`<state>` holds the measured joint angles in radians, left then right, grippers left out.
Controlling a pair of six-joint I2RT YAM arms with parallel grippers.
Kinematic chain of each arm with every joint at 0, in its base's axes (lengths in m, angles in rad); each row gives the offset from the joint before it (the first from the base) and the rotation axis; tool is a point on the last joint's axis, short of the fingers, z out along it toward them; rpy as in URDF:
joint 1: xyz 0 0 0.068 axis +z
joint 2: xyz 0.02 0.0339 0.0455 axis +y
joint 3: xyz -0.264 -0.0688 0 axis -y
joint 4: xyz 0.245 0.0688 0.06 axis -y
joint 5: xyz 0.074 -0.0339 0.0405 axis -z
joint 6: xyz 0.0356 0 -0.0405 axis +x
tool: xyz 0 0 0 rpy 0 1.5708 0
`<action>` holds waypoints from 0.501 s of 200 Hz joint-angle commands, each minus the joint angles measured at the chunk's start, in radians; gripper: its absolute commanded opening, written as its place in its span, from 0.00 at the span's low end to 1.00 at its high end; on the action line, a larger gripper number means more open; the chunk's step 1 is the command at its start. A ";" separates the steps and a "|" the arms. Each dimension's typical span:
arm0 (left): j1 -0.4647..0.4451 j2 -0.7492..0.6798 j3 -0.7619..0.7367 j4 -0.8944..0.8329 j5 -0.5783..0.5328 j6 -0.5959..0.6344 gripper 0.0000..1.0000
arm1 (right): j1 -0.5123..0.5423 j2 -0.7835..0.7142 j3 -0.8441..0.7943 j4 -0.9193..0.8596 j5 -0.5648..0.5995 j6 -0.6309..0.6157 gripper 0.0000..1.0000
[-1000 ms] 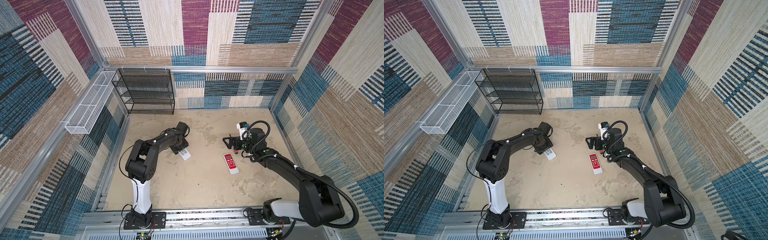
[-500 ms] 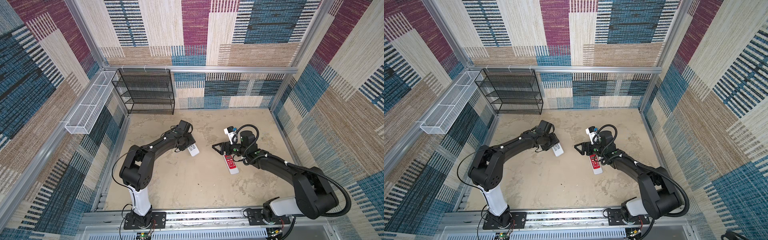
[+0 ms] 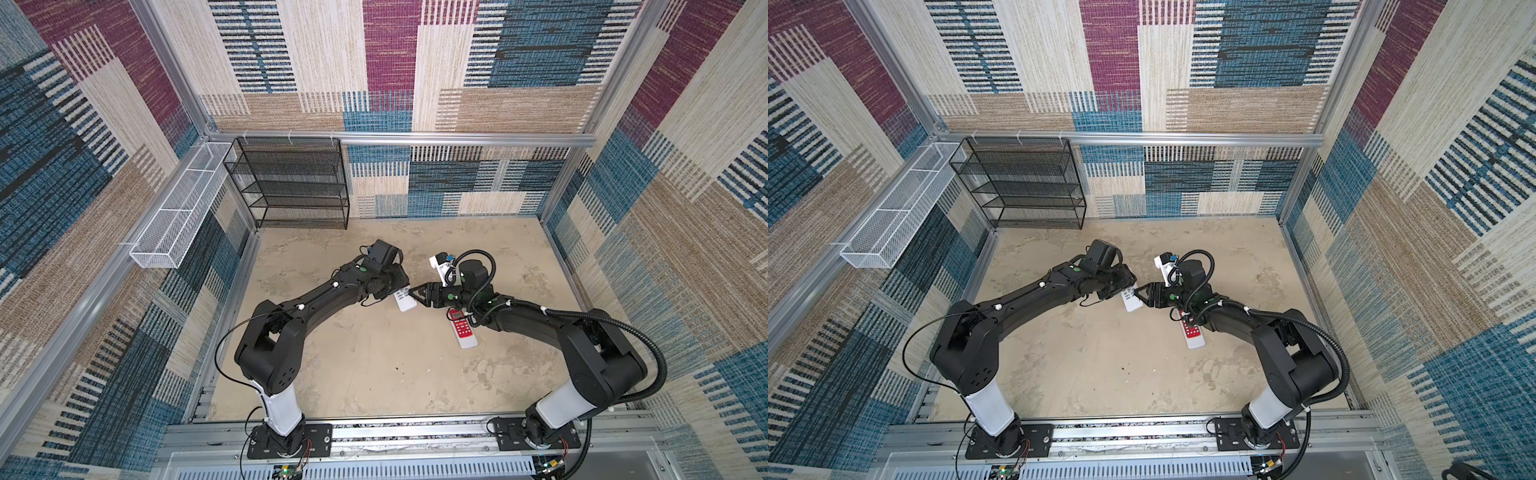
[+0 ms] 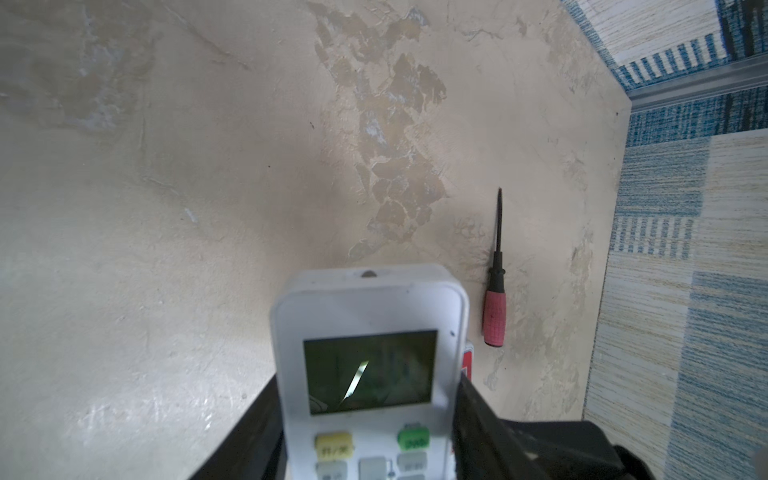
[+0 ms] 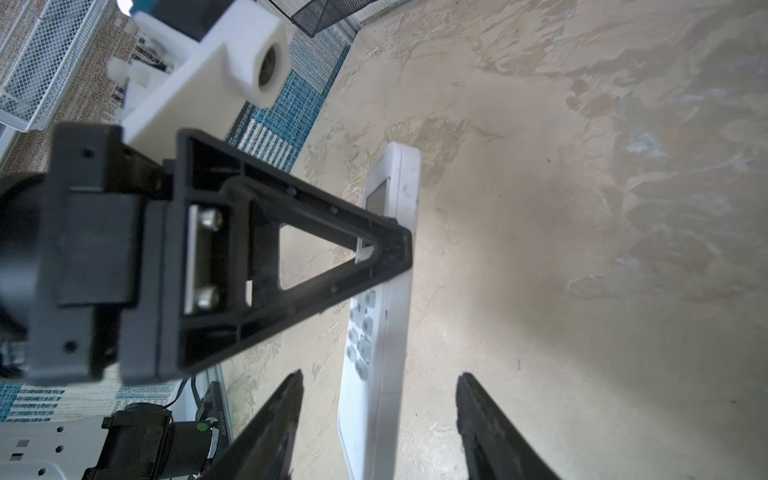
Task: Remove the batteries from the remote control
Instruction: 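Lift the white remote with the left gripper while the right gripper approaches it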
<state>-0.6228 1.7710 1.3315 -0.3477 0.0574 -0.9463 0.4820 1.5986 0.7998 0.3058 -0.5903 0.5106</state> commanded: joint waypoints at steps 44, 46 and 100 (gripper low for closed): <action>-0.014 -0.030 0.010 0.031 -0.024 0.040 0.50 | 0.023 0.047 0.028 0.089 -0.013 0.051 0.41; -0.014 -0.031 0.009 0.032 -0.024 0.040 0.50 | 0.023 0.048 0.028 0.091 -0.014 0.052 0.41; -0.014 -0.042 -0.006 0.068 -0.015 0.039 0.51 | 0.027 0.054 0.020 0.139 -0.055 0.057 0.22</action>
<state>-0.6369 1.7378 1.3293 -0.3225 0.0471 -0.9379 0.5056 1.6493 0.8185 0.3744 -0.6041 0.5518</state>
